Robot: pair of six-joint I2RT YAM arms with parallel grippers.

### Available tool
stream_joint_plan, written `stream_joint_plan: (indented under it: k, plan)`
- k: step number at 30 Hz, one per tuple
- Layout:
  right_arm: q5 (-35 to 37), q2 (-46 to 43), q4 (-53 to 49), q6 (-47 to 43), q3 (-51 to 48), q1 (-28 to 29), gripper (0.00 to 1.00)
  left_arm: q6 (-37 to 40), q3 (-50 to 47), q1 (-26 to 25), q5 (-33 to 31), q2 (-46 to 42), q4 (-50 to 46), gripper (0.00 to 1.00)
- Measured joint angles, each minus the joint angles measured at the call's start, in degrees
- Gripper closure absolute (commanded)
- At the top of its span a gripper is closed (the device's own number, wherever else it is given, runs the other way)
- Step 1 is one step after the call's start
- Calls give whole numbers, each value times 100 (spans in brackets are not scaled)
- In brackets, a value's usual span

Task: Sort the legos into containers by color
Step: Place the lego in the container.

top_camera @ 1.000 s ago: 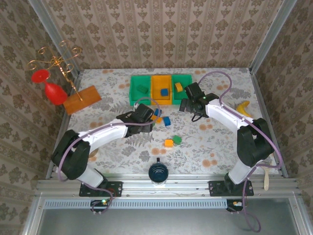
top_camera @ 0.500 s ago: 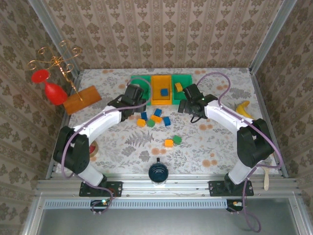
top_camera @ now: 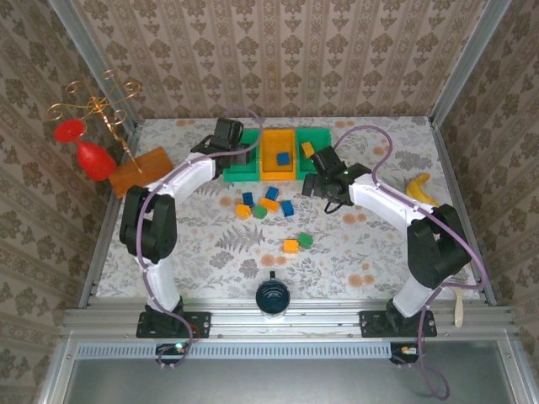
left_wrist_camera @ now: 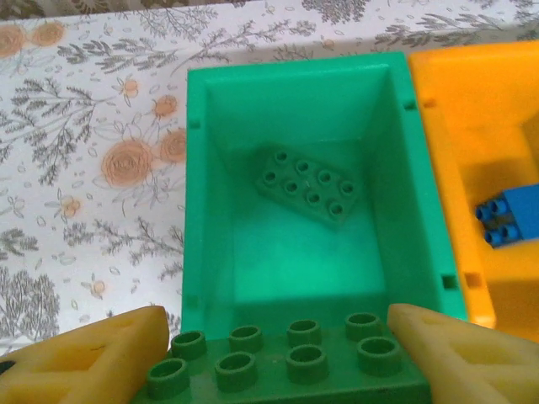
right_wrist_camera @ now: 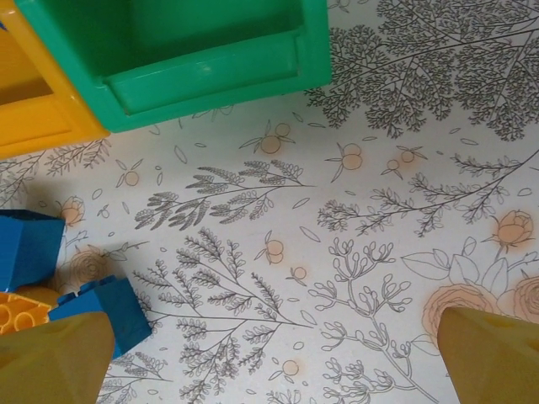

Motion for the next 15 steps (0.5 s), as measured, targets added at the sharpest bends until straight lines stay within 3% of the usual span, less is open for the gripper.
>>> stream_joint_plan:
  k: [8,15]
  plan:
    - [-57,2,4,17,2,81,0,81,599,103,24,645,-26,33]
    - [-129,153,2,20,57,164,0,90,697,98,87,857,-68,26]
